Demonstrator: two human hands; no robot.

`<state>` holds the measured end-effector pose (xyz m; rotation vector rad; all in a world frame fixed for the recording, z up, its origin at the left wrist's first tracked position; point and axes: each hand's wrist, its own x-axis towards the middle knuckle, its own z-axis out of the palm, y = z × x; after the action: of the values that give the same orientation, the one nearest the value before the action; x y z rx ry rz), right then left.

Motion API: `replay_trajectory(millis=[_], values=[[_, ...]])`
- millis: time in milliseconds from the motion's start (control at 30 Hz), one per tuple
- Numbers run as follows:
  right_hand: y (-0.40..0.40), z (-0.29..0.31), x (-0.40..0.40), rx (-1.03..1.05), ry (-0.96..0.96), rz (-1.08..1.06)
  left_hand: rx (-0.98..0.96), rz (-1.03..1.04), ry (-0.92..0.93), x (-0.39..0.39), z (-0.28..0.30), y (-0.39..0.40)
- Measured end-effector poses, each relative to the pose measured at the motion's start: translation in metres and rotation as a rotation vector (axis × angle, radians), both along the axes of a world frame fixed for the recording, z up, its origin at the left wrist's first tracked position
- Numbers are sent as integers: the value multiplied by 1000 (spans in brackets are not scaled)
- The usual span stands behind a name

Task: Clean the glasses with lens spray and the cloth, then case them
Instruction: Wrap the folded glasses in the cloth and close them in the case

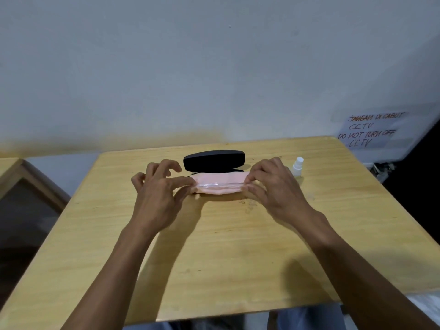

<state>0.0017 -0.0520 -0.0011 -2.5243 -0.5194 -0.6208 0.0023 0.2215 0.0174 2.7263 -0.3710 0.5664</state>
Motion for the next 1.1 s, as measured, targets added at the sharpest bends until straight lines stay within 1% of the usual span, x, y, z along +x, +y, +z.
replay_trajectory(millis=[133,300,733,933,1100], values=[[8,-4,30,-9,66,6,-4,25,65,29,-9,4],[8,-17,46,-20,116,12,5,13,128,43,-23,3],[9,-17,49,71,253,2,-22,4,212,53,-24,8],[7,-19,47,60,268,-21,-12,1,241,56,-22,9],[8,-20,48,62,263,-22,-44,7,262,54,-23,8]])
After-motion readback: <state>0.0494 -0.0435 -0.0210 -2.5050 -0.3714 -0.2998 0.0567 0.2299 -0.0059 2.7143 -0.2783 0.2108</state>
